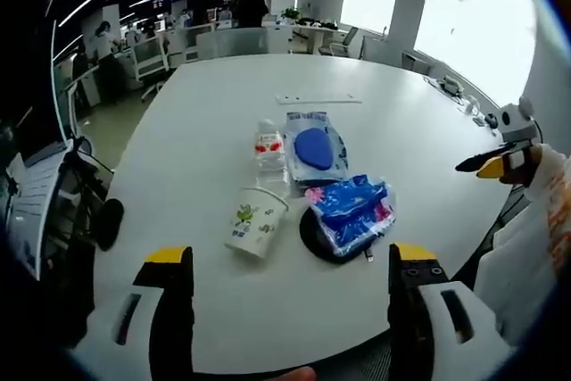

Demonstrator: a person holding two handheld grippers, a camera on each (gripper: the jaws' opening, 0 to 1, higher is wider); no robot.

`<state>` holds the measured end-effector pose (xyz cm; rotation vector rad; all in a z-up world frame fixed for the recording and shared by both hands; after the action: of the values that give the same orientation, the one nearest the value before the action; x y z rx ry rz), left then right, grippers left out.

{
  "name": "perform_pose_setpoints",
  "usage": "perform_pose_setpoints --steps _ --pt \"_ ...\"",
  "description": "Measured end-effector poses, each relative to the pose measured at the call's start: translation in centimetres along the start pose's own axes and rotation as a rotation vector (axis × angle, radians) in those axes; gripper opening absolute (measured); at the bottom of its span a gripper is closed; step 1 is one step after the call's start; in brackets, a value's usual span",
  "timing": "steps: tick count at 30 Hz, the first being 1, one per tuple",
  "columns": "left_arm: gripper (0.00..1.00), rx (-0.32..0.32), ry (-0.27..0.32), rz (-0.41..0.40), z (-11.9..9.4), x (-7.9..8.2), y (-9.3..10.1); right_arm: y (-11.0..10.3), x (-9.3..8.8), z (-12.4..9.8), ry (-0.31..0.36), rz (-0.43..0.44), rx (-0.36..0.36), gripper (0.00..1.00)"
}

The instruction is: Arrange the tabletop items into an orderly group along one side of the table until the central work area is clear of visible clutter.

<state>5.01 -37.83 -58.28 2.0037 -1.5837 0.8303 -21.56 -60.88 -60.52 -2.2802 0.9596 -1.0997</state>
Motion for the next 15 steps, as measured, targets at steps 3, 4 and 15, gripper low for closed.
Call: perform_pose_setpoints --steps 3,4,15 --pt "0.92 -0.008 -0.007 0.014 0.14 -0.05 0.21 0.14 -0.02 -0.08 -0.004 -0.001 -0.005 0.67" --pt "0.92 -0.013 -0.016 0.023 0.2 -0.19 0.2 0.19 0.03 -0.1 0.0 0.0 -0.006 0.67" --pt "0.92 0.001 -0.028 0.026 0.01 -0.55 -0.07 0.42 -0.13 -0.08 -0.002 0.006 -0.005 0.67"
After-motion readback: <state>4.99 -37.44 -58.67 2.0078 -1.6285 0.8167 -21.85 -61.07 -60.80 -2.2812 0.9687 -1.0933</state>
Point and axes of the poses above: the point that each gripper's makers call its tool centre point, and the gripper's own axes: z roughly forward along the fingers, y roughly to its right, x roughly out of its top, the point moved 7 cm from there along -z, roughly backward along the fingers, and after that the axes turned 9 degrees about z, right-handed, at the moved point
